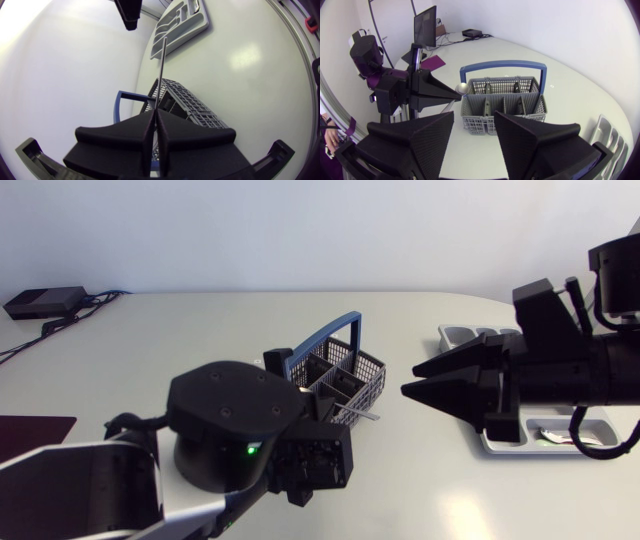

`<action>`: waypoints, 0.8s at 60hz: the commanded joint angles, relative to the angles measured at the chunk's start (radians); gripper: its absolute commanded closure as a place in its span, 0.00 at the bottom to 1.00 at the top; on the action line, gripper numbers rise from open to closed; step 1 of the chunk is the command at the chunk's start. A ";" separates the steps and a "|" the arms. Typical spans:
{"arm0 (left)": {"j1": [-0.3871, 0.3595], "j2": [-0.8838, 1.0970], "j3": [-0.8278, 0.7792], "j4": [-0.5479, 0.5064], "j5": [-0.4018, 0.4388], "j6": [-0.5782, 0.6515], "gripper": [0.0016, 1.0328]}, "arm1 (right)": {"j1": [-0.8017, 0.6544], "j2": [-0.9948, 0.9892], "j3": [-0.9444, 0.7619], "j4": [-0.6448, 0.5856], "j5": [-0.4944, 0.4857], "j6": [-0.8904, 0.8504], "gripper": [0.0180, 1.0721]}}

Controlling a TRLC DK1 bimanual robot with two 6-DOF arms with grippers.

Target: Sort the cutlery from the basket into the organizer compartments.

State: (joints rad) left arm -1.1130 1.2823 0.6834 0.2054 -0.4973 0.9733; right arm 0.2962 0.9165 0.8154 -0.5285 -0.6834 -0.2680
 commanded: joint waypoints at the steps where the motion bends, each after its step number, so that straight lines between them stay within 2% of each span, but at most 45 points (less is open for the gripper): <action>1: -0.016 -0.014 -0.039 0.051 -0.017 0.088 0.97 | 0.055 0.012 0.025 -0.022 0.045 -0.036 0.43; 4: -0.025 -0.006 -0.056 0.092 -0.021 0.133 0.97 | 0.133 0.024 0.027 -0.024 0.148 -0.037 0.43; 9: -0.036 0.008 -0.076 0.143 -0.035 0.188 0.97 | 0.196 0.050 0.036 -0.025 0.229 -0.034 0.43; 20: -0.039 0.023 -0.079 0.164 -0.037 0.214 0.97 | 0.239 0.137 0.085 -0.031 0.297 -0.005 0.43; 25: -0.031 0.032 -0.082 0.167 -0.035 0.219 0.97 | 0.250 0.183 0.128 -0.038 0.308 0.021 0.43; 37: -0.011 0.041 -0.077 0.187 -0.035 0.252 0.97 | 0.327 0.311 0.218 -0.090 0.406 0.049 0.44; 48: 0.015 0.052 -0.084 0.192 -0.012 0.257 0.97 | 0.373 0.355 0.258 -0.122 0.455 0.062 0.44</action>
State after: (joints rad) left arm -1.1126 1.3136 0.6270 0.3767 -0.5167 1.2022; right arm 0.6510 1.2522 1.0435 -0.6327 -0.2420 -0.2314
